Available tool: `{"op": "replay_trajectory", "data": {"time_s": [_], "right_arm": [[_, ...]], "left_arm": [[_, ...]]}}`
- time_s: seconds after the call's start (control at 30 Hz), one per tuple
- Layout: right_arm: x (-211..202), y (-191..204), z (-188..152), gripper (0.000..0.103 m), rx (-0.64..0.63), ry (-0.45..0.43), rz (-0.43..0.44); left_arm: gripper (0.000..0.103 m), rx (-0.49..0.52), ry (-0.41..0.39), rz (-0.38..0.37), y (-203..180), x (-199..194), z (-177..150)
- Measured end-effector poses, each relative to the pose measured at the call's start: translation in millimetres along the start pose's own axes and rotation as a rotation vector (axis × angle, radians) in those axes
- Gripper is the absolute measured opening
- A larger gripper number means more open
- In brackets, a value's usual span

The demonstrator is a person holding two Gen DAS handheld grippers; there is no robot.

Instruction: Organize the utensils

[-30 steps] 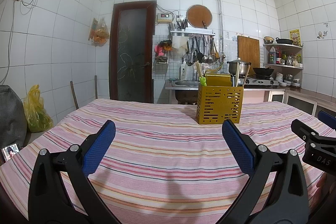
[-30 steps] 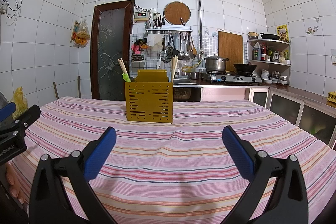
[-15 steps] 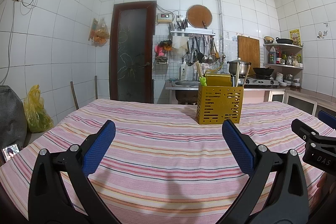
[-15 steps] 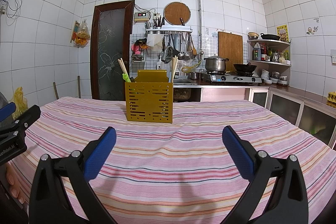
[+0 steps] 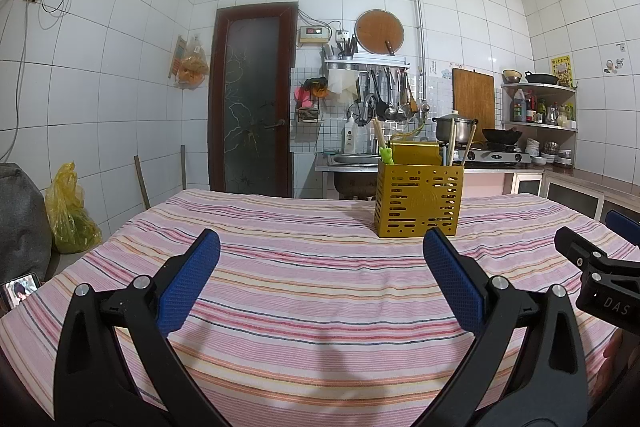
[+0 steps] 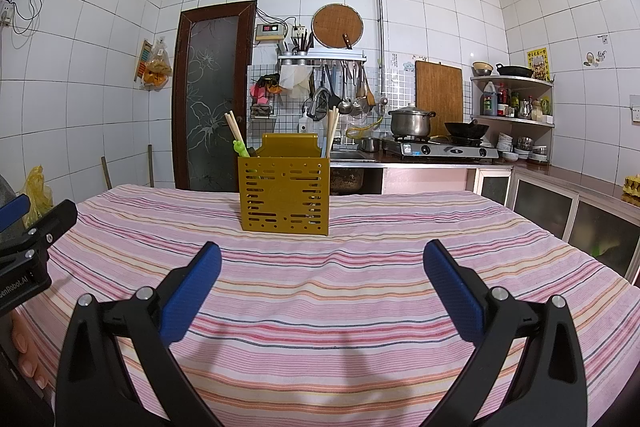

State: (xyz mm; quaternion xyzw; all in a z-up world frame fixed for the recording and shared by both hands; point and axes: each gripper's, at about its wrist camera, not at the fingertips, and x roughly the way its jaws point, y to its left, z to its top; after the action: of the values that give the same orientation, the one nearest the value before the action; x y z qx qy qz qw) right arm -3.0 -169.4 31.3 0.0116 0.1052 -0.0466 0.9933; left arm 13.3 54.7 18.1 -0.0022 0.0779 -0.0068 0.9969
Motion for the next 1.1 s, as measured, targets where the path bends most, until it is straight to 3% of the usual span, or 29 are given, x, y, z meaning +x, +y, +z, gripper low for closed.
{"op": "replay_trajectory", "data": {"time_s": [1.1], "right_arm": [[0.2, -0.8, -1.6, 0.099, 0.0, -0.002, 0.001]], "left_arm": [[0.098, 0.001, -0.015, 0.005, -0.6, -5.5, 1.8]]}}
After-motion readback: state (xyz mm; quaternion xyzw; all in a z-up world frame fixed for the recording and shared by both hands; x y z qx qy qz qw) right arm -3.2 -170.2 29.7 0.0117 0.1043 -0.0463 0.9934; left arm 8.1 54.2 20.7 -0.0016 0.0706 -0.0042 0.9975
